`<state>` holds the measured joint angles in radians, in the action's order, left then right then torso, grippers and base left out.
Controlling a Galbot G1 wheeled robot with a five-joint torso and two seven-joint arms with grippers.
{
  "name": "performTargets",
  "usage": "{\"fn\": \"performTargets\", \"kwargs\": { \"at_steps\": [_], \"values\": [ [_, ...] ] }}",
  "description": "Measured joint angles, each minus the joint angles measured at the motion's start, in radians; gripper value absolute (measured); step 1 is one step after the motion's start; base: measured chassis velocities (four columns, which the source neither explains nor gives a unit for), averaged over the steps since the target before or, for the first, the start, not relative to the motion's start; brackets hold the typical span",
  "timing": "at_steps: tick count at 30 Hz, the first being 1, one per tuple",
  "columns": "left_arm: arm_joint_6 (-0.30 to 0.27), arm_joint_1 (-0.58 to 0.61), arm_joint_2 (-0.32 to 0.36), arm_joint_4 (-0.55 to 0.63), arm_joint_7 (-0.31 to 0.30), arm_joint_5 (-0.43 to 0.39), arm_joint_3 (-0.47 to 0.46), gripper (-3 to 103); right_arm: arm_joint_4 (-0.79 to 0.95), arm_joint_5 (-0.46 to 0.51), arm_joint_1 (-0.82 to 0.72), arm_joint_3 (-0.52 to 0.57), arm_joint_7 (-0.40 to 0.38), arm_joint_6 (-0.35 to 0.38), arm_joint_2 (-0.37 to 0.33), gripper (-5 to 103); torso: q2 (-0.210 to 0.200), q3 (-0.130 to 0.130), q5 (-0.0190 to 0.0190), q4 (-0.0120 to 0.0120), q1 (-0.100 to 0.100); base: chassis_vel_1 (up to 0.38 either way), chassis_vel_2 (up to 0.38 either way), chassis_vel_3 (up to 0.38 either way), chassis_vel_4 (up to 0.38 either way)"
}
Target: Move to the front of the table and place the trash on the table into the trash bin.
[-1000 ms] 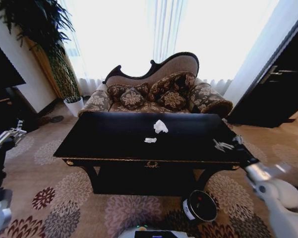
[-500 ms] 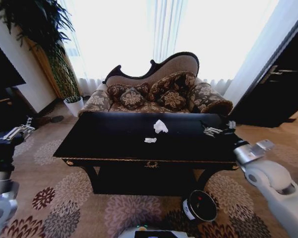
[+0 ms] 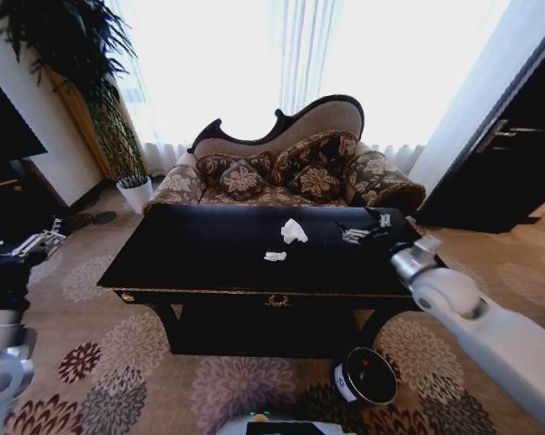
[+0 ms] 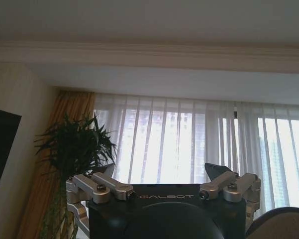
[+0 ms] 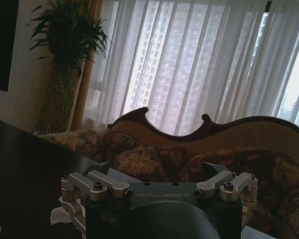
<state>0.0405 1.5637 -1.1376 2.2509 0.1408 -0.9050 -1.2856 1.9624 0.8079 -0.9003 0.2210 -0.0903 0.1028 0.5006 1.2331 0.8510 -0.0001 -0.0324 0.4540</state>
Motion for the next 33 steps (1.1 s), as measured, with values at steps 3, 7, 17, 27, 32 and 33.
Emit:
{"fn": "performTargets", "kwargs": {
  "at_steps": [3, 7, 17, 27, 32, 33],
  "values": [
    [0.001, -0.007, 0.005, -0.026, 0.0, 0.008, 0.003, 100, -0.052, -0.025, 0.186, -0.169, 0.007, 0.014, 0.013, 100, 0.0, 0.0, 0.0, -0.0001, 0.0, 0.0, 0.0, 0.0, 0.0],
    [0.001, -0.013, 0.005, -0.041, 0.0, 0.016, 0.009, 100, -0.102, -0.044, 0.323, -0.323, 0.011, 0.019, 0.025, 100, 0.0, 0.0, -0.0004, 0.0001, 0.0, 0.0, 0.0, 0.0, 0.0],
    [0.004, -0.013, 0.002, -0.055, 0.002, 0.027, 0.01, 100, -0.233, -0.064, 0.623, -0.663, 0.031, 0.079, 0.127, 100, 0.0, 0.0, -0.0003, -0.0002, 0.0, 0.0, 0.0, 0.0, 0.0],
    [0.006, -0.011, 0.003, -0.061, 0.002, 0.027, 0.003, 100, -0.3, -0.049, 0.73, -0.777, 0.069, 0.162, 0.185, 100, 0.0, 0.0, 0.0, -0.0002, 0.0, 0.0, 0.0, 0.0, 0.0],
    [0.006, -0.014, -0.002, -0.062, 0.002, 0.033, 0.012, 100, -0.3, 0.096, 0.762, -0.818, 0.057, 0.234, 0.172, 100, 0.0, 0.0, -0.0001, -0.0003, 0.0, 0.0, 0.0, 0.0, 0.0],
    [0.006, -0.014, -0.003, -0.062, 0.002, 0.035, 0.014, 100, -0.3, 0.109, 0.766, -0.819, 0.055, 0.245, 0.171, 100, 0.0, 0.0, -0.0002, -0.0002, 0.0, 0.0, 0.0, 0.0, 0.0]
  ]
}}
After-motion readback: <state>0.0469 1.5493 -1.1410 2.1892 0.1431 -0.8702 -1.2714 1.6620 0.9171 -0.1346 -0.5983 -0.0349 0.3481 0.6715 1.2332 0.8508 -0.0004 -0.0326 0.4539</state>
